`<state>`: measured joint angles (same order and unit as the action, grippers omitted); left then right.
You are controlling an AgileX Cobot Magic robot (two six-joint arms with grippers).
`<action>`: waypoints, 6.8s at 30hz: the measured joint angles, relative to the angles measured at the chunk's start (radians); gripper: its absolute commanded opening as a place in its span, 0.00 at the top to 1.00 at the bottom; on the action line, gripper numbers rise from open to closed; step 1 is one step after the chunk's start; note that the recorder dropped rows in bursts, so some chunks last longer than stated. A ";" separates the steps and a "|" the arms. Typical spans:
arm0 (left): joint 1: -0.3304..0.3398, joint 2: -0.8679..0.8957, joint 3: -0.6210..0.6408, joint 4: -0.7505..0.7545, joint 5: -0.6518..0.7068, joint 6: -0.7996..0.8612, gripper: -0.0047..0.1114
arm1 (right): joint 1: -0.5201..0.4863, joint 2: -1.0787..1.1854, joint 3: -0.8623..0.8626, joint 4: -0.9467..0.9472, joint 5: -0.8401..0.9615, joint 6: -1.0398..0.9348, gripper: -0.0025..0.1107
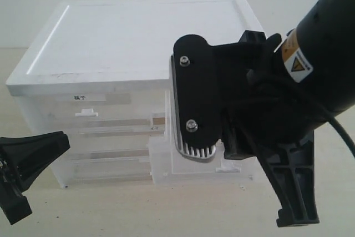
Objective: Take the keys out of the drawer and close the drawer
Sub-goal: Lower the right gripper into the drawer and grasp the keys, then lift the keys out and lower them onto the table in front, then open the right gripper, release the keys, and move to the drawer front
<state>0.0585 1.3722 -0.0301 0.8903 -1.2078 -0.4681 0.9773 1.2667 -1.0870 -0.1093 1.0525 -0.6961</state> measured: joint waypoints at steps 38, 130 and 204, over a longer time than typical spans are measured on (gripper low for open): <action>0.000 0.000 0.000 0.004 0.000 -0.002 0.92 | -0.130 0.189 -0.006 -0.152 -0.186 0.713 0.47; 0.000 -0.031 0.000 0.028 -0.002 -0.020 0.92 | 0.010 0.110 -0.015 -0.069 -0.559 0.401 0.98; -0.297 -0.031 -0.060 0.133 0.038 -0.036 0.92 | 0.010 -0.119 0.247 0.177 -0.233 -0.041 0.98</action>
<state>-0.2382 1.3414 -0.0903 1.0228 -1.1702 -0.5044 0.9869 1.1479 -0.8398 0.0673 0.8197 -0.7374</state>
